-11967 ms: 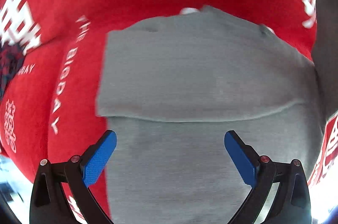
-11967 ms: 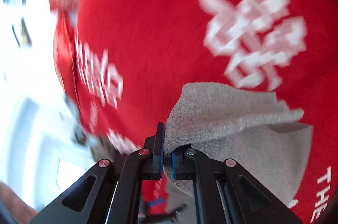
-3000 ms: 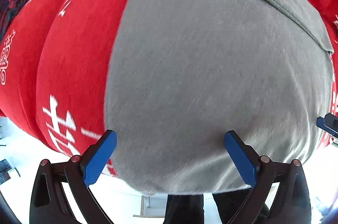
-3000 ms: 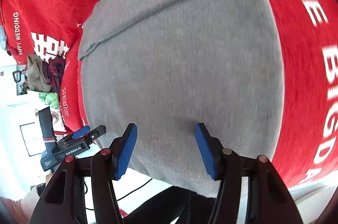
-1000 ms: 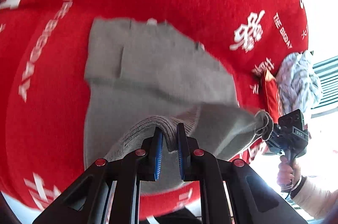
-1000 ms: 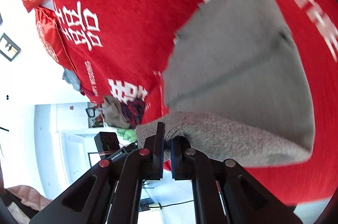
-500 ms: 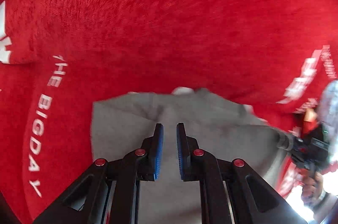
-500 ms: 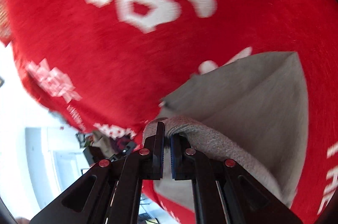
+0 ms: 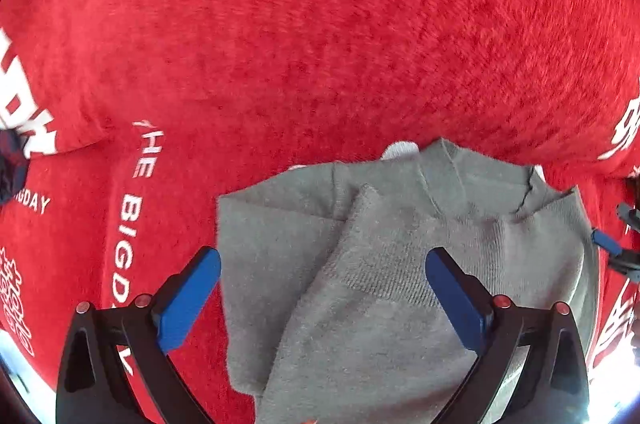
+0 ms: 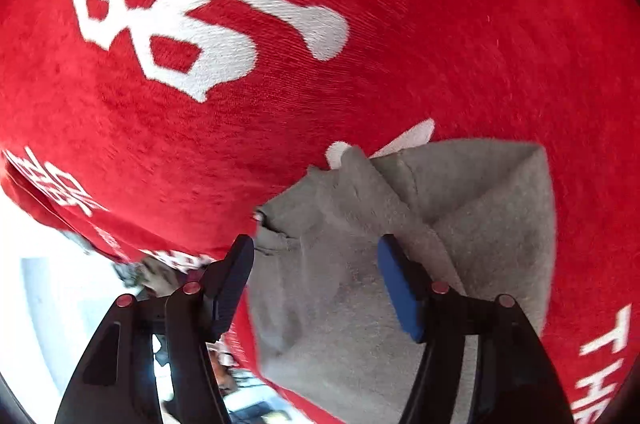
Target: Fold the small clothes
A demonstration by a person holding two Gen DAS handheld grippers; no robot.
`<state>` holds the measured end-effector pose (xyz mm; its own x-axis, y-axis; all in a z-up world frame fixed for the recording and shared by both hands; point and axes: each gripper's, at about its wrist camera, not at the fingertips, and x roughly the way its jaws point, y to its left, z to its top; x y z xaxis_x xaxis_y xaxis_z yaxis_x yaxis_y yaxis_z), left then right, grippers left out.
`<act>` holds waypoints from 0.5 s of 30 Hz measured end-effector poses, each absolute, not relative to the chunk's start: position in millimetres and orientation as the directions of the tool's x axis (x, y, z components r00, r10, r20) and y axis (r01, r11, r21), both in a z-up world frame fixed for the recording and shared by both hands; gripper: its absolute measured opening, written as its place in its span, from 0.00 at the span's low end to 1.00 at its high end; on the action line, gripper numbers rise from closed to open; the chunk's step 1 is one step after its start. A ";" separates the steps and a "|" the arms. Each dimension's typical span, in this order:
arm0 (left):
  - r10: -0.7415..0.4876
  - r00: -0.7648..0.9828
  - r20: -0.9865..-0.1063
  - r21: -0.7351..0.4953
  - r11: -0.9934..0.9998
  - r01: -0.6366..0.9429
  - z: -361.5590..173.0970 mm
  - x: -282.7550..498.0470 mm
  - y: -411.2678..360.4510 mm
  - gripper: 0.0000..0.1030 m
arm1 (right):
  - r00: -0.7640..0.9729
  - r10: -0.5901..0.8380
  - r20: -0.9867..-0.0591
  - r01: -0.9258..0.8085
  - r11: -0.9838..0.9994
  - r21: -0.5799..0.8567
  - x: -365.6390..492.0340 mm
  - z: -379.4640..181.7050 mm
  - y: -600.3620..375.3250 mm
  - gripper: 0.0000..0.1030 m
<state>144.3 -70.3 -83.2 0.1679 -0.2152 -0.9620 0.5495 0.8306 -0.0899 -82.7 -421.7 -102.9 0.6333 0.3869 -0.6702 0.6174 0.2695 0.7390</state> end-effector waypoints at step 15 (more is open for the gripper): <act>-0.260 0.118 -0.958 -0.135 0.777 0.614 -103.8 159.8 -88.2 0.08 | 0.430 0.296 -0.853 0.548 0.666 0.507 -39.2 -100.7 -404.6 0.06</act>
